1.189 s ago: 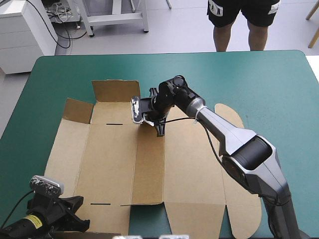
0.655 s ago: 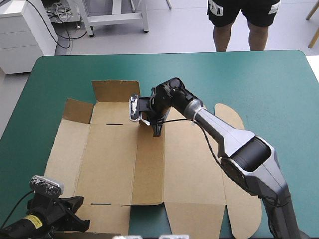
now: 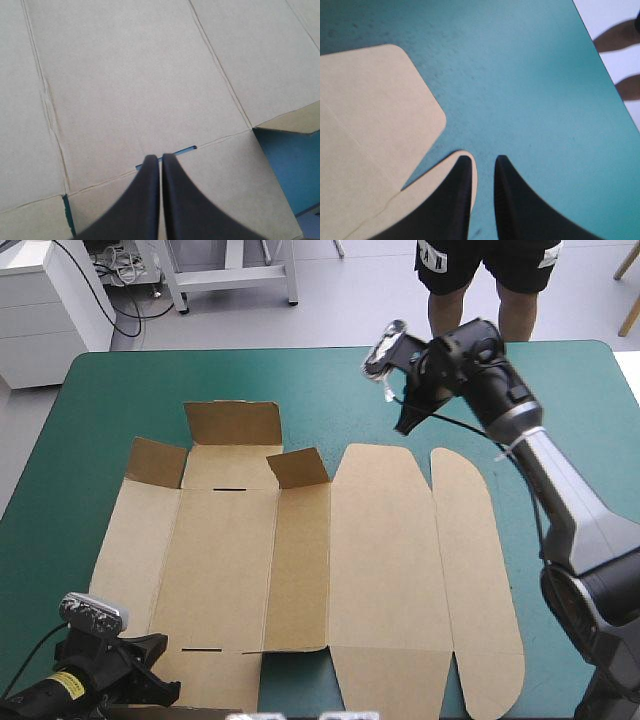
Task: Fold the box
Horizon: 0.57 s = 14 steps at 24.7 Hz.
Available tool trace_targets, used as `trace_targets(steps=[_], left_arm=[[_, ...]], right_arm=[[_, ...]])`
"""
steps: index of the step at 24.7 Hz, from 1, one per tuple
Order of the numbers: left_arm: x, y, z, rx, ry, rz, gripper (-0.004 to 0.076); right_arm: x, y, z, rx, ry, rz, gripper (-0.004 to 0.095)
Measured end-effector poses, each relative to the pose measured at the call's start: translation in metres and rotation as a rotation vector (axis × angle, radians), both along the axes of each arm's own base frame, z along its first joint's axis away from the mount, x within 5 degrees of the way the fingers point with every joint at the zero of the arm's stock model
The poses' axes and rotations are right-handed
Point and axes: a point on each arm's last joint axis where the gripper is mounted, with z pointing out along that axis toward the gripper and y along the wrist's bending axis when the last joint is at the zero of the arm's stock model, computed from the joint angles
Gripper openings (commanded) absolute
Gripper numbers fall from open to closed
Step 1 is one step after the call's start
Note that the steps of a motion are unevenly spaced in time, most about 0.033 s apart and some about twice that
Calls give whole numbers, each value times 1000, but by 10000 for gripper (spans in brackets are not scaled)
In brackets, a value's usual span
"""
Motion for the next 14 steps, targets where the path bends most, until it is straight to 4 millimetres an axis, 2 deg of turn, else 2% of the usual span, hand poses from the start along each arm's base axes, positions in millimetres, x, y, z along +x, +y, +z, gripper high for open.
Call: trace_targets(steps=[4,8,9,10,11,12,13,14], left_arm=[[0,0,0,0,0,0,-8],[0,0,0,0,0,0,-8],[0,0,0,0,0,0,-8],[0,0,0,0,0,0,-8],[0,0,0,0,0,0,-8],[0,0,0,0,0,0,-8],[0,0,0,0,0,0,-8],[0,0,0,0,0,0,-8]], right_arm=[[-9,-52,21,132,9,-178,5],[-36,-102,36,212,1,-352,0],[-53,-124,36,233,9,-435,0],[-63,-135,34,243,15,-478,-1],[-86,-152,29,261,36,-549,-1],[-96,-157,26,274,49,-574,-1],[-121,-164,18,303,76,-610,-1],[-133,-165,14,315,86,-622,-1]])
